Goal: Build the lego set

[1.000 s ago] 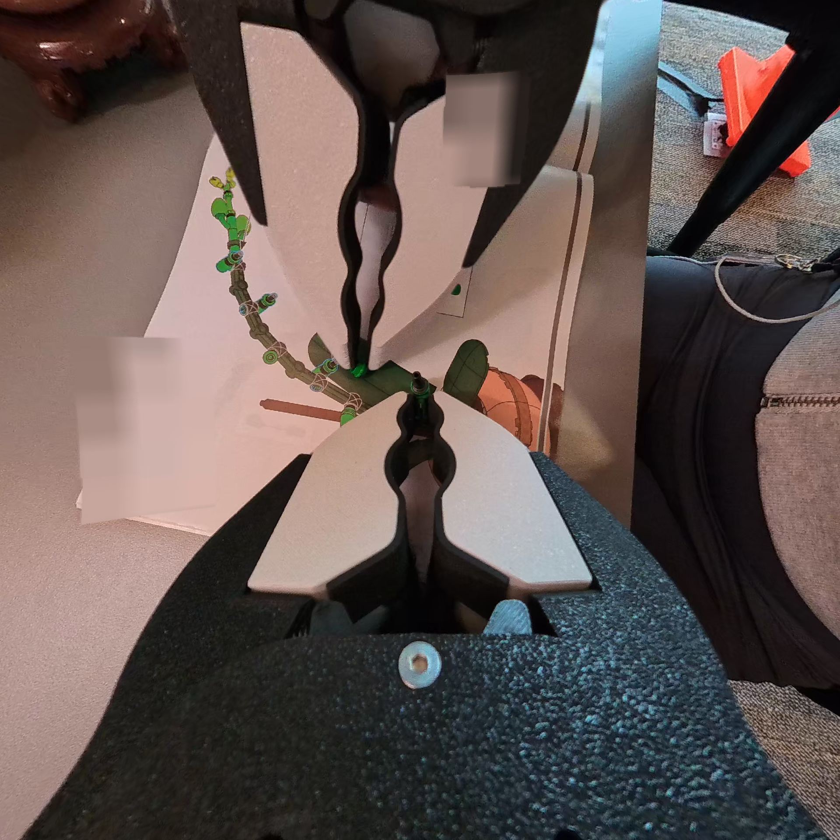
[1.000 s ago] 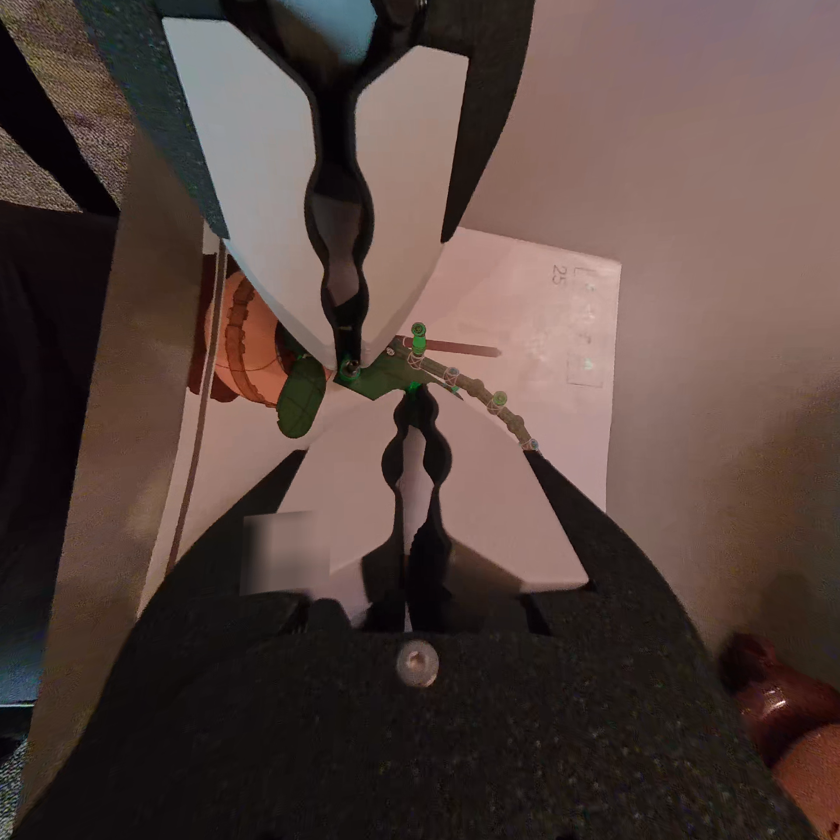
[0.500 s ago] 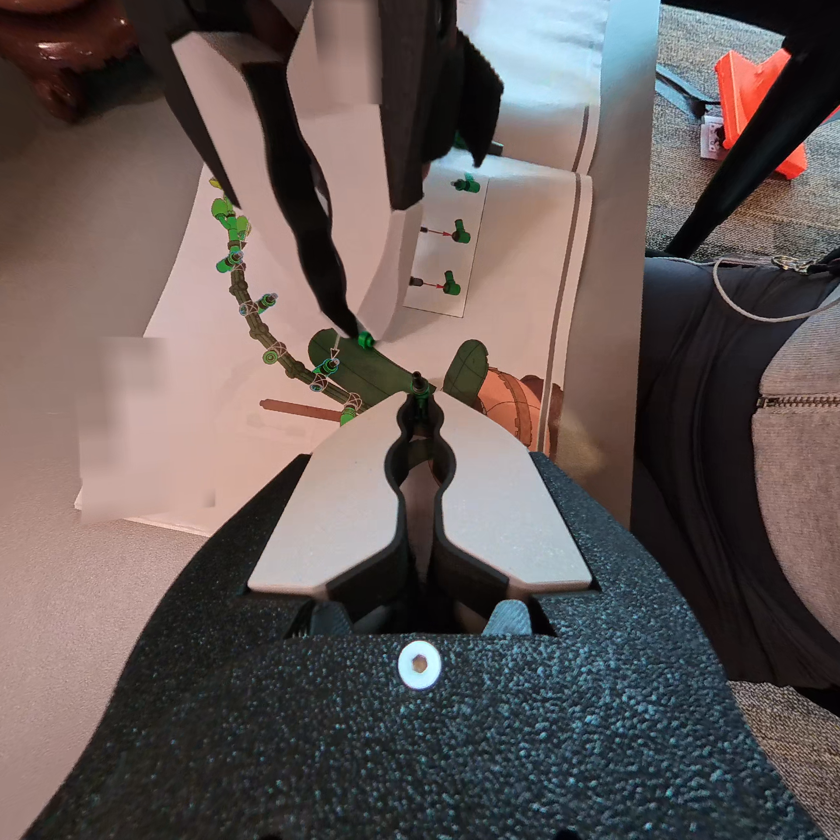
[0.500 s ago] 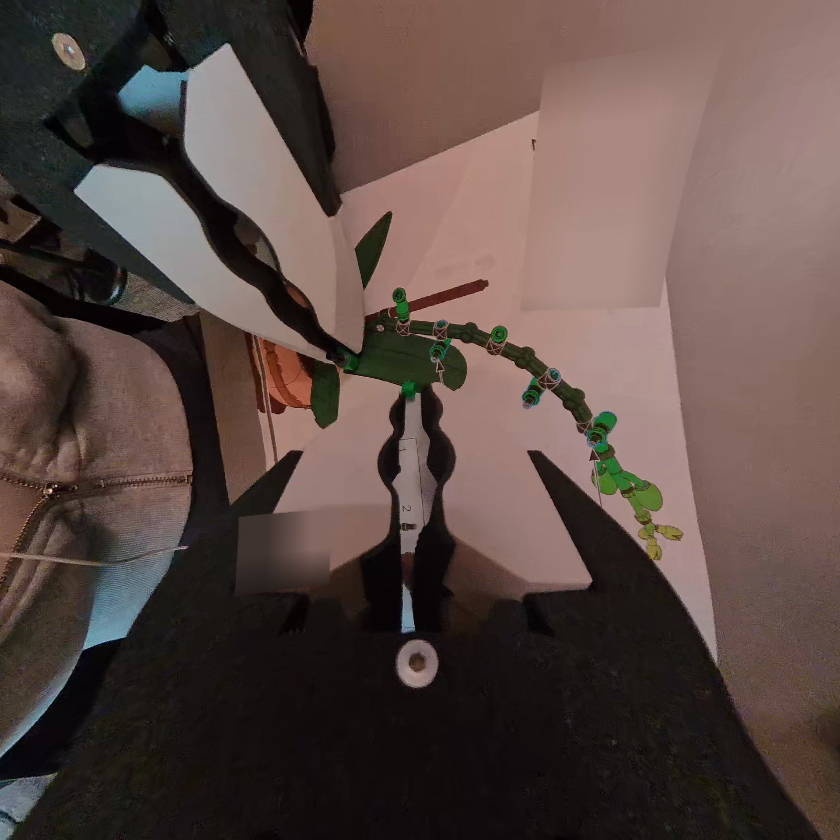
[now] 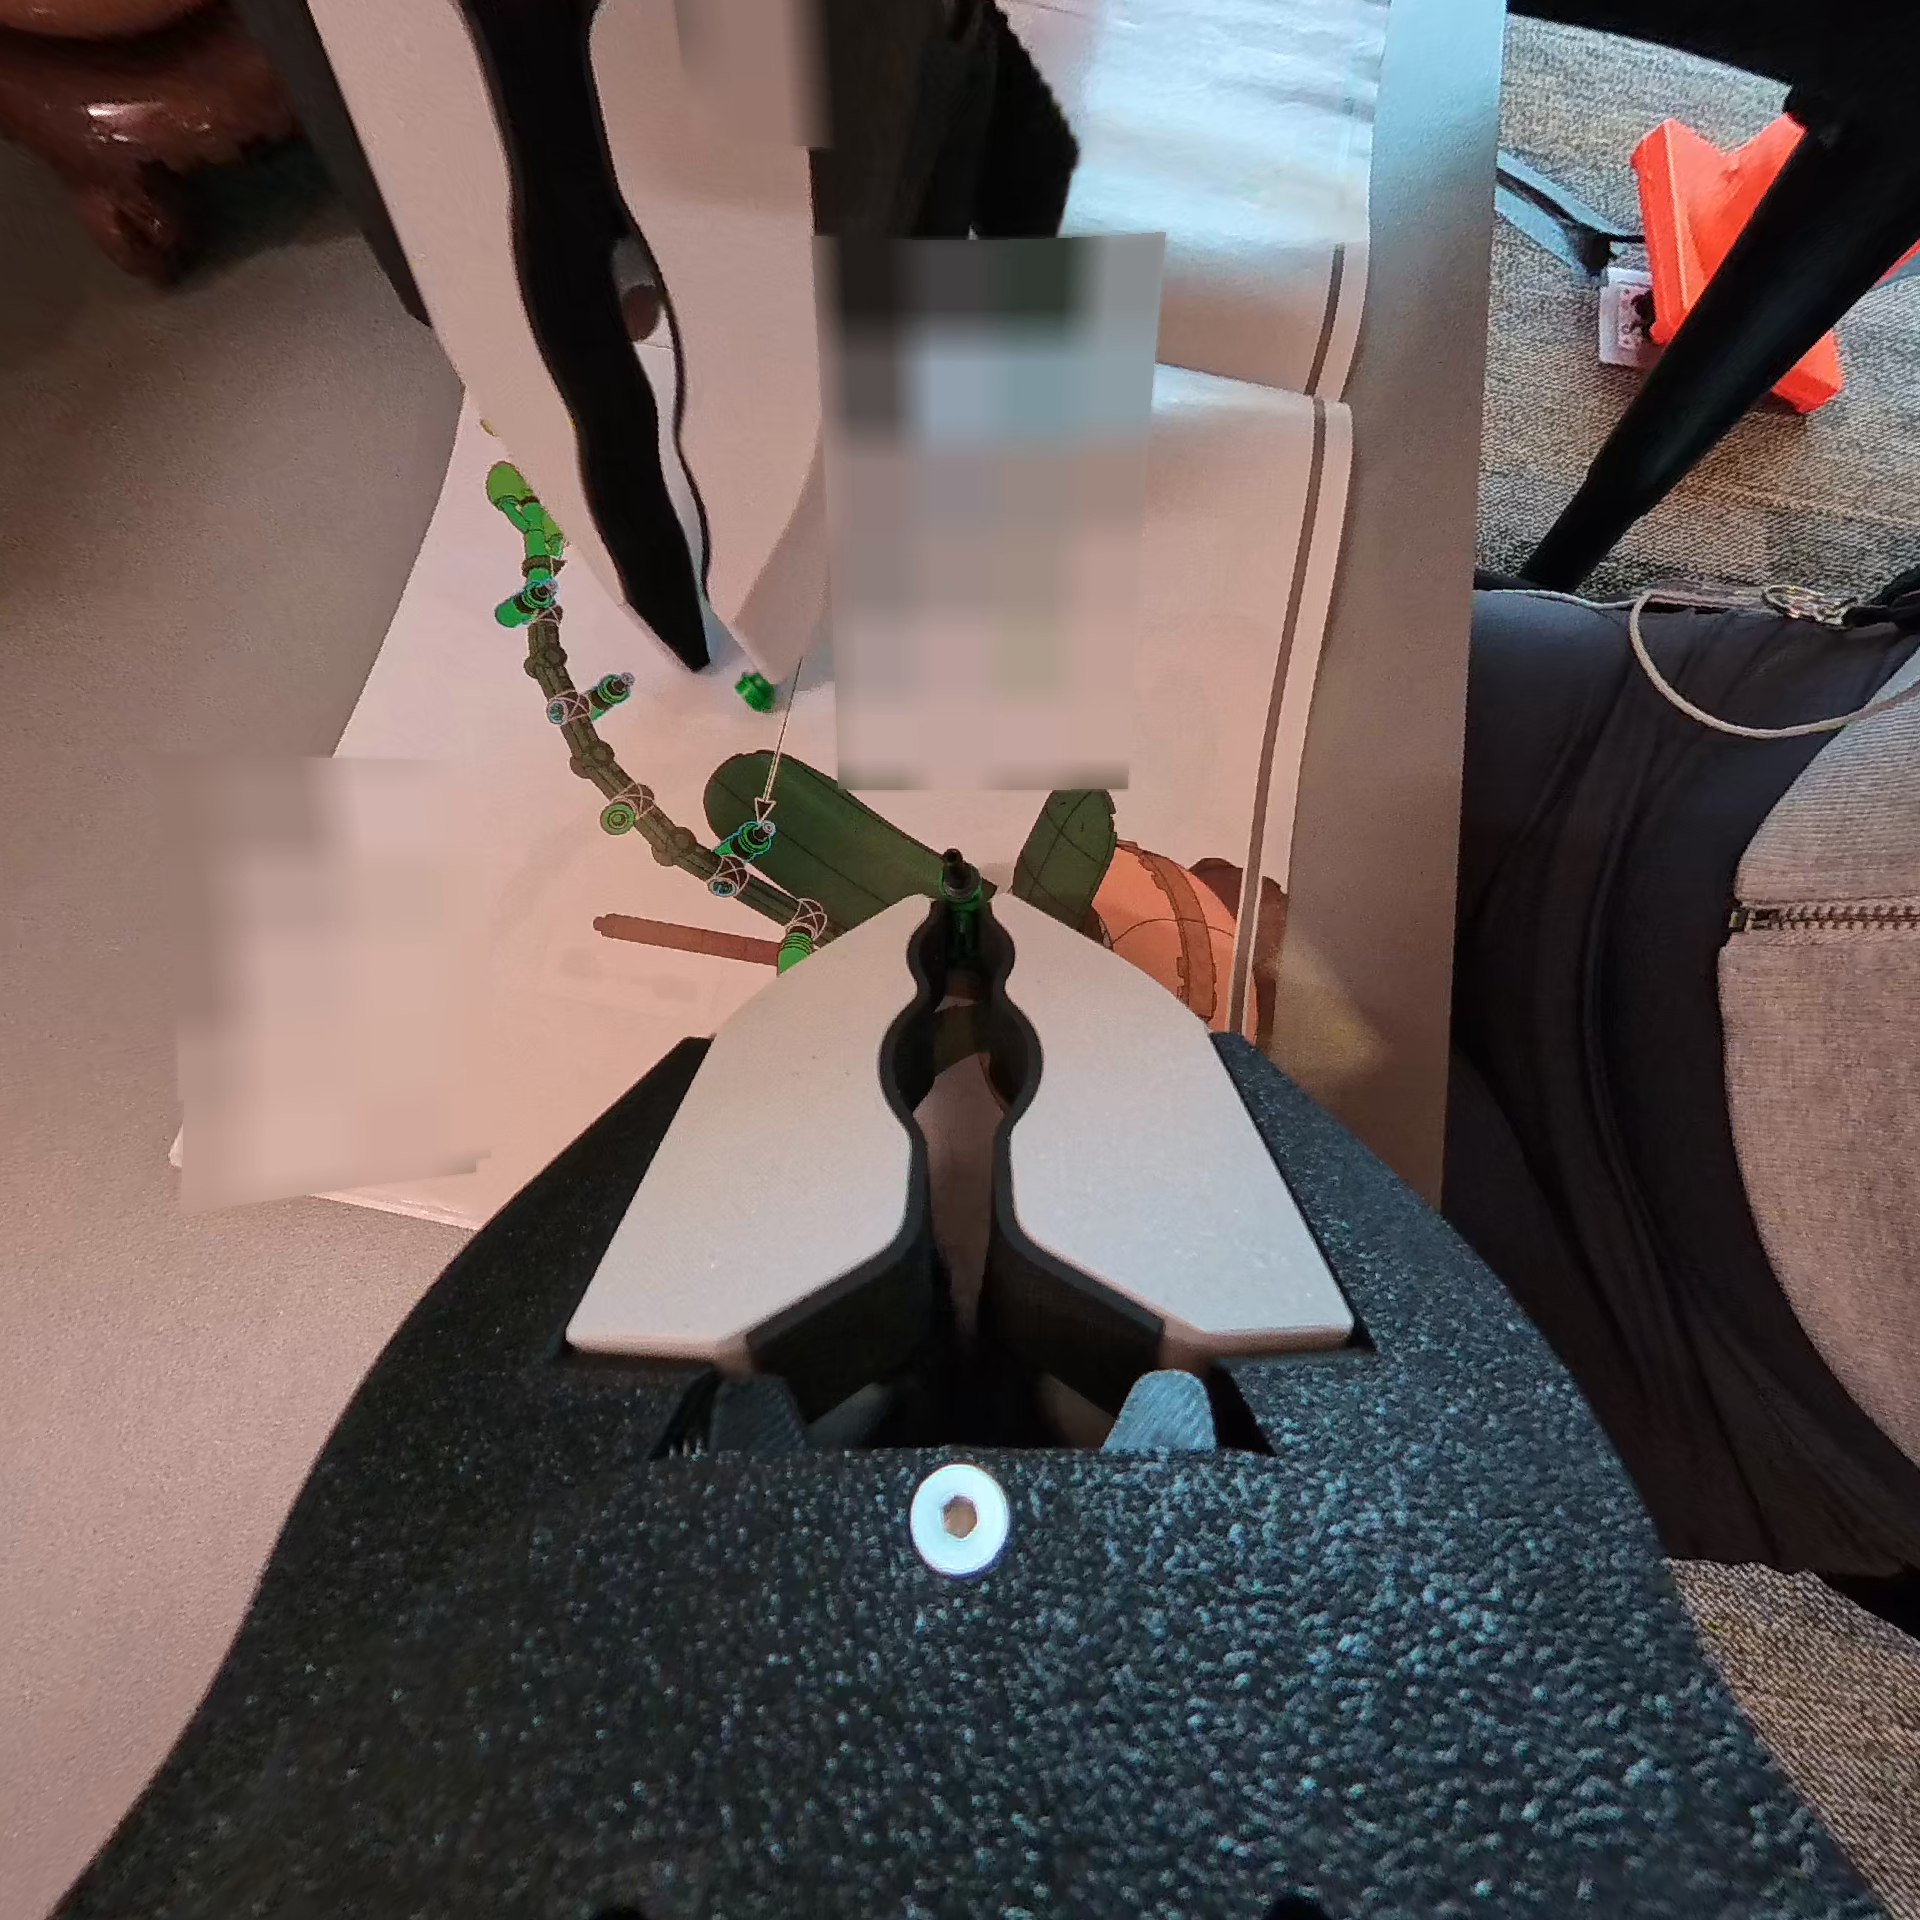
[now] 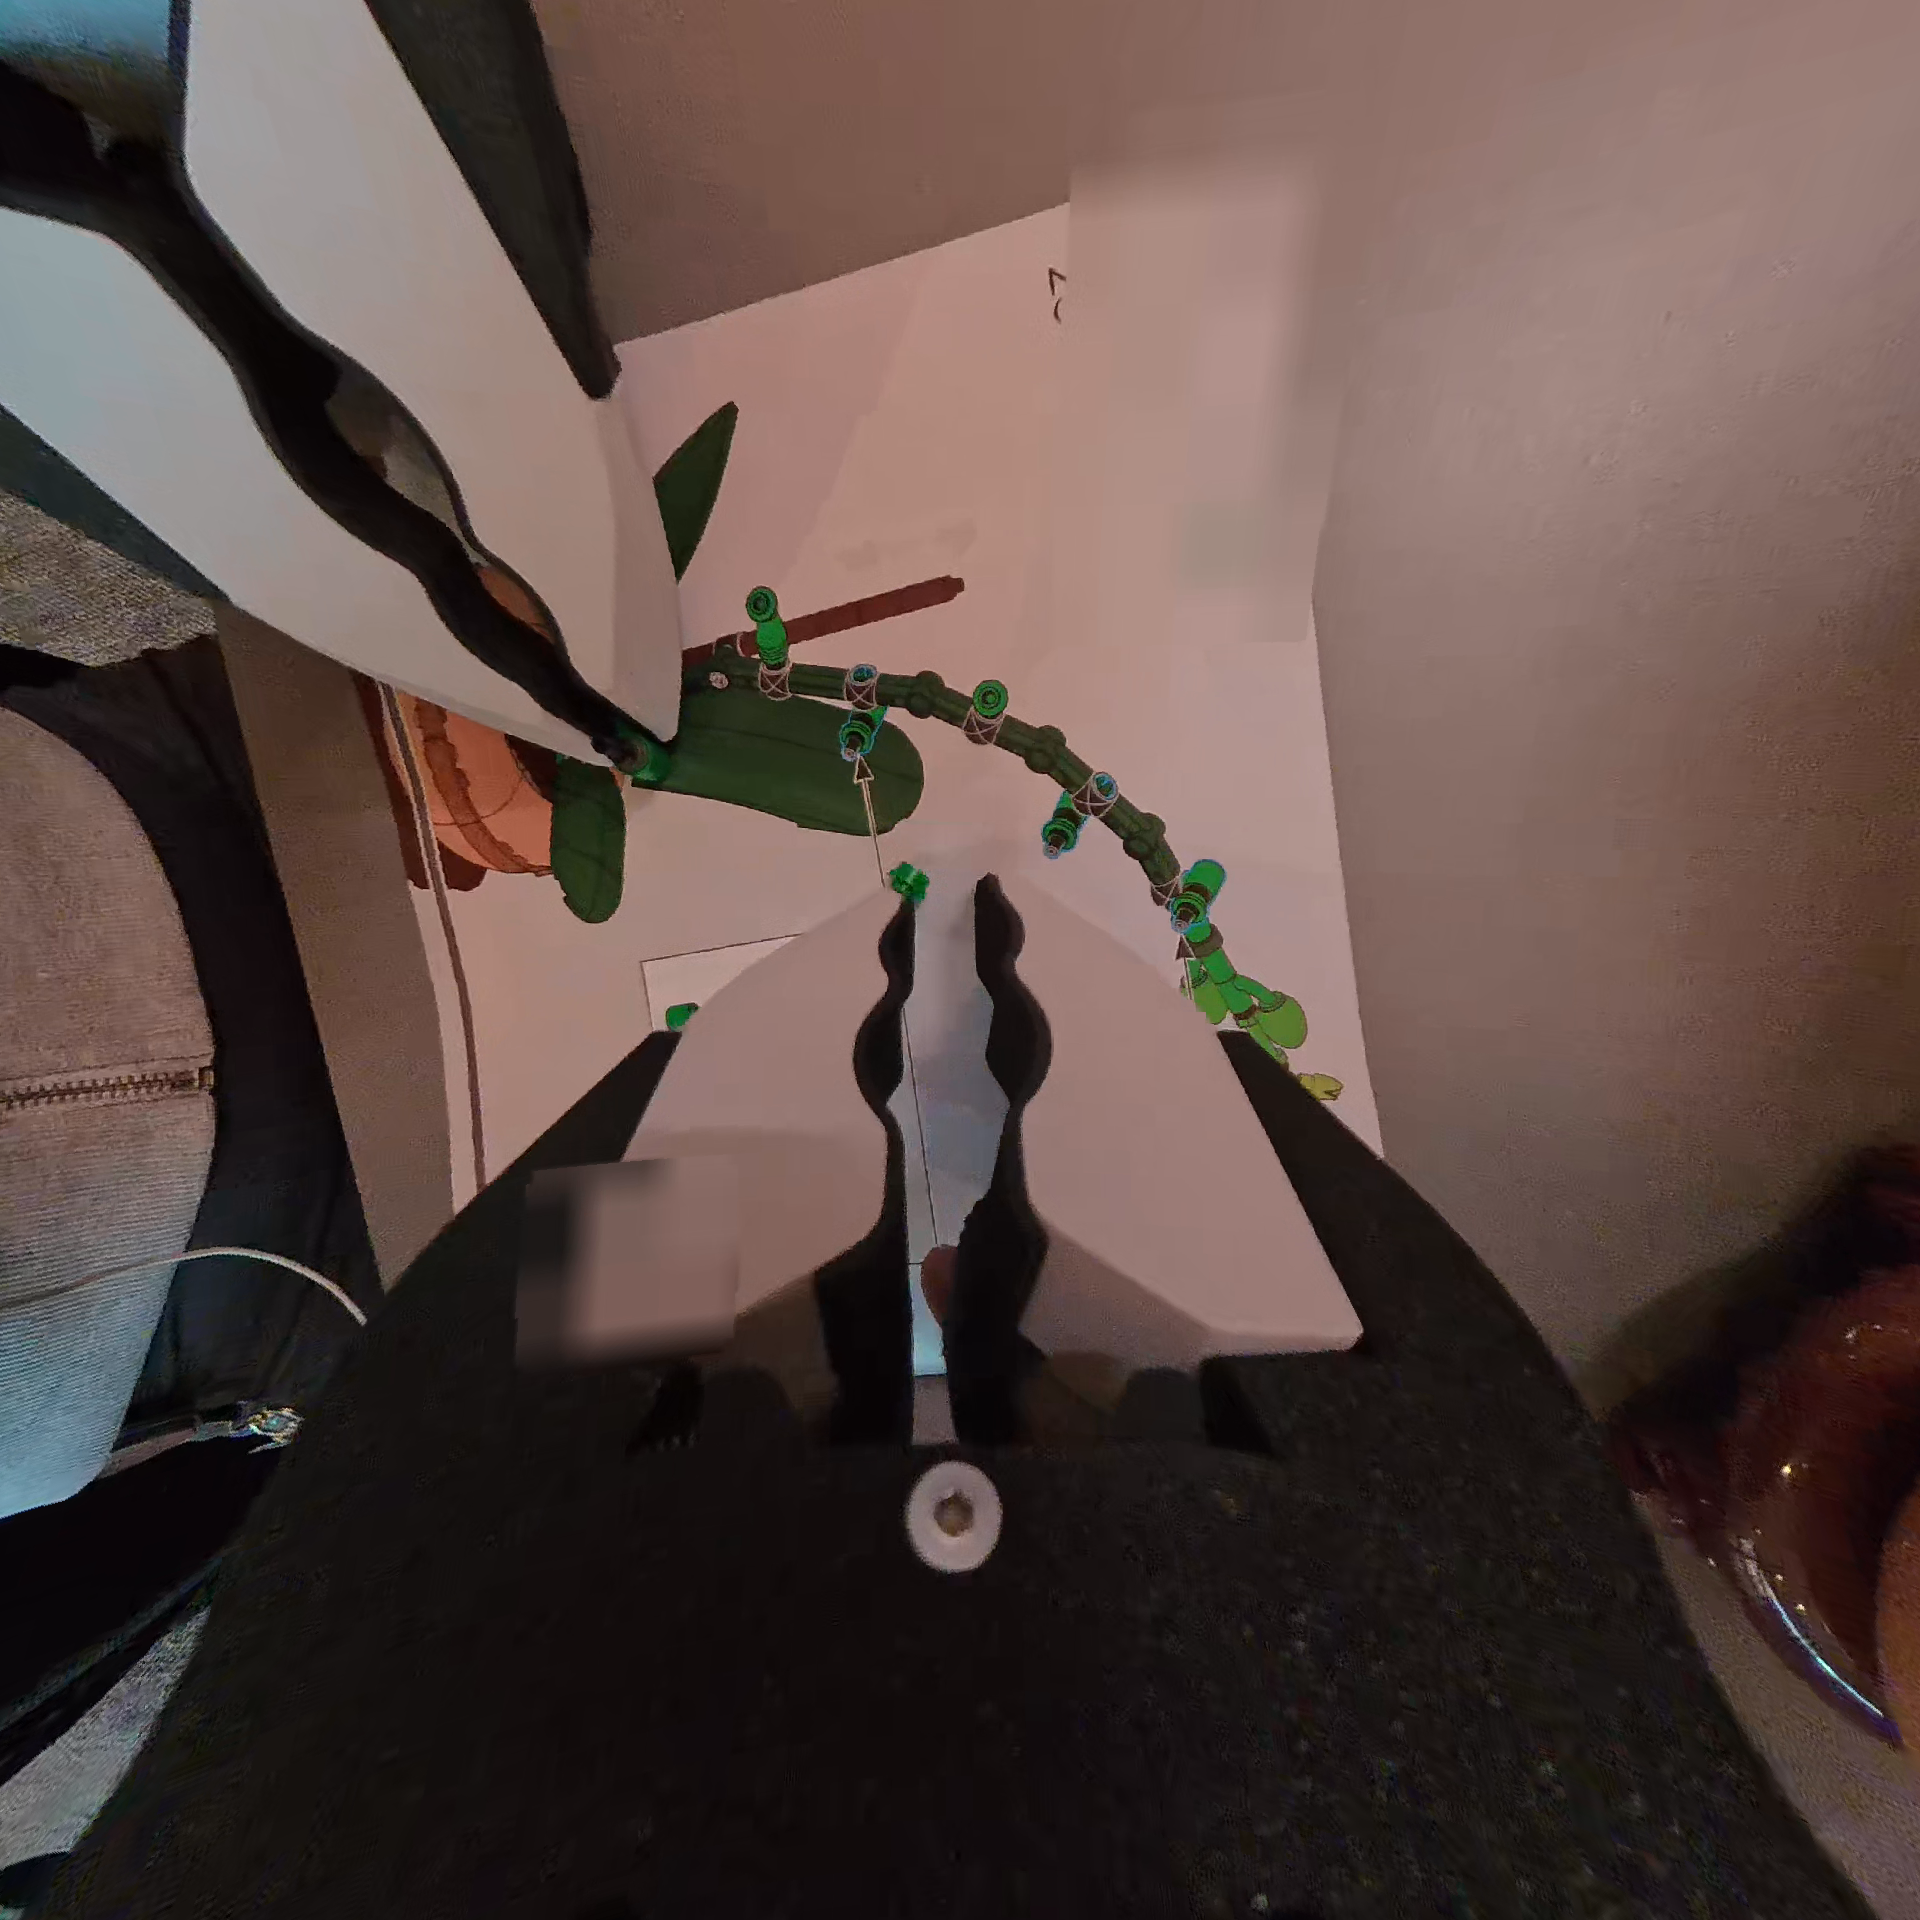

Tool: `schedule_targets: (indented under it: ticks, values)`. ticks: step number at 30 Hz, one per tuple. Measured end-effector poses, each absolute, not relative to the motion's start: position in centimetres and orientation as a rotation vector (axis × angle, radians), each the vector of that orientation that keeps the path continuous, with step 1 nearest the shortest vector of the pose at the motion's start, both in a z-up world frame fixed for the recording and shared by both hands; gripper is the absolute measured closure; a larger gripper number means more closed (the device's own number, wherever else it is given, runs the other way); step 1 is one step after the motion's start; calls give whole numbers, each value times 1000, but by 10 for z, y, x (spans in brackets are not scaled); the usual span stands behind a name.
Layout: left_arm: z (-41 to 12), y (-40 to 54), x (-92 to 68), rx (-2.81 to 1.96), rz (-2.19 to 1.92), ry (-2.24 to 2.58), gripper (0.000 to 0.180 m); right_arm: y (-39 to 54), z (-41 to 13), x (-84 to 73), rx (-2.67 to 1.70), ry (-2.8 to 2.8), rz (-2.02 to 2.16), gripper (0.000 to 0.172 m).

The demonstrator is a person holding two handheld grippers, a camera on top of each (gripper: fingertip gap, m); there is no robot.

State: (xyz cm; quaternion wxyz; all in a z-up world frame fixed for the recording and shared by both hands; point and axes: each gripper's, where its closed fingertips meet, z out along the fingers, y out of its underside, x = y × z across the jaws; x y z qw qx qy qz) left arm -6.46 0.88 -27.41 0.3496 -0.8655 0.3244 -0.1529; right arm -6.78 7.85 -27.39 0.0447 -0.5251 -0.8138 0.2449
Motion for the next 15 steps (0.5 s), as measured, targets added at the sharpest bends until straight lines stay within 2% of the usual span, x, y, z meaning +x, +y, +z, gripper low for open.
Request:
schedule_targets:
  ticks: [11, 15]
  values:
    - [-274, 9, -65, -2240, -400, 840, 176, 84, -271, -75, -1562, -2465, 710, 159]
    - [-274, 9, -65, -2240, -399, 840, 176, 80, -271, -79, -1520, -2481, 704, 164]
